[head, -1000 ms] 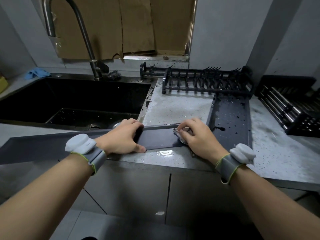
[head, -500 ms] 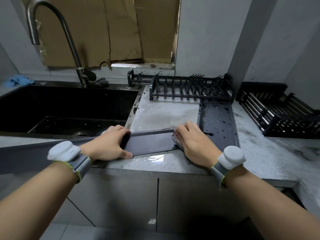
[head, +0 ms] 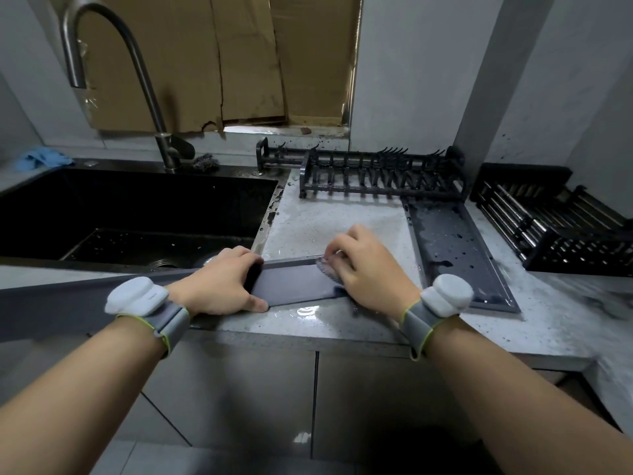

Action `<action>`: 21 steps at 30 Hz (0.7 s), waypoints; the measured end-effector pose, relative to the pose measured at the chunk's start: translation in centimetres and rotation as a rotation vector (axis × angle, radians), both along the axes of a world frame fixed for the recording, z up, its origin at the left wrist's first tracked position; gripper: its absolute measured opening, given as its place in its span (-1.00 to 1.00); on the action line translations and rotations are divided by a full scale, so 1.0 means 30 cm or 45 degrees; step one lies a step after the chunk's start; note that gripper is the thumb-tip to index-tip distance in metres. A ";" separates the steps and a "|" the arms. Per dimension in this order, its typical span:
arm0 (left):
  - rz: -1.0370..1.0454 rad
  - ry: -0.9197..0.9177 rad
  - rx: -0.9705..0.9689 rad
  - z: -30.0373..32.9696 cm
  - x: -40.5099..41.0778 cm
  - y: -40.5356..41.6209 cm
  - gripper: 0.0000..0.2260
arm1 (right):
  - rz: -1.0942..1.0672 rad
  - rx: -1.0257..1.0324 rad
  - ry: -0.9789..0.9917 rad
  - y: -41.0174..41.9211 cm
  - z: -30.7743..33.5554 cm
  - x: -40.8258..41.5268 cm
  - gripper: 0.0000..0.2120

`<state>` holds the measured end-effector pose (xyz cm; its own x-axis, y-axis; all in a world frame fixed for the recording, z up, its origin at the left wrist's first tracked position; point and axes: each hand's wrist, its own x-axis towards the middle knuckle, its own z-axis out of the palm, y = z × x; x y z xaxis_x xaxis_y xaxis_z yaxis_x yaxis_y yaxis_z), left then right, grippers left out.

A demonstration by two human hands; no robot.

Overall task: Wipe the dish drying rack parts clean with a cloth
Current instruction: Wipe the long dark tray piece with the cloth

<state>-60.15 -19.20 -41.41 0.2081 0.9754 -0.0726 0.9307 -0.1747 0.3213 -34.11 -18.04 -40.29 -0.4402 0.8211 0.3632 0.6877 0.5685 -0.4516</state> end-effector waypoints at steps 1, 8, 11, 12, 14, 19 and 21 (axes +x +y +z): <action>0.001 -0.001 -0.001 0.000 0.000 -0.001 -0.21 | 0.031 -0.018 -0.019 -0.004 -0.010 -0.036 -0.89; -0.013 0.021 0.006 -0.003 0.000 -0.006 -0.21 | 0.204 -0.028 -0.213 -0.038 -0.117 -0.098 -0.87; -0.016 0.022 0.008 -0.002 0.000 -0.006 -0.21 | 0.141 -0.038 -0.256 0.015 -0.101 0.025 -0.97; -0.019 0.017 0.007 -0.004 0.005 -0.007 -0.21 | 0.110 -0.061 -0.302 0.031 -0.090 0.058 -0.96; -0.018 0.010 0.008 -0.004 0.006 -0.008 -0.21 | 0.085 -0.076 -0.376 0.051 -0.066 0.052 -0.92; -0.031 0.013 0.018 -0.001 0.006 -0.009 -0.22 | 0.172 -0.077 -0.203 -0.007 -0.097 -0.082 -0.92; -0.033 0.010 0.008 0.000 0.005 -0.008 -0.22 | 0.120 -0.110 -0.204 0.018 -0.098 -0.037 -0.91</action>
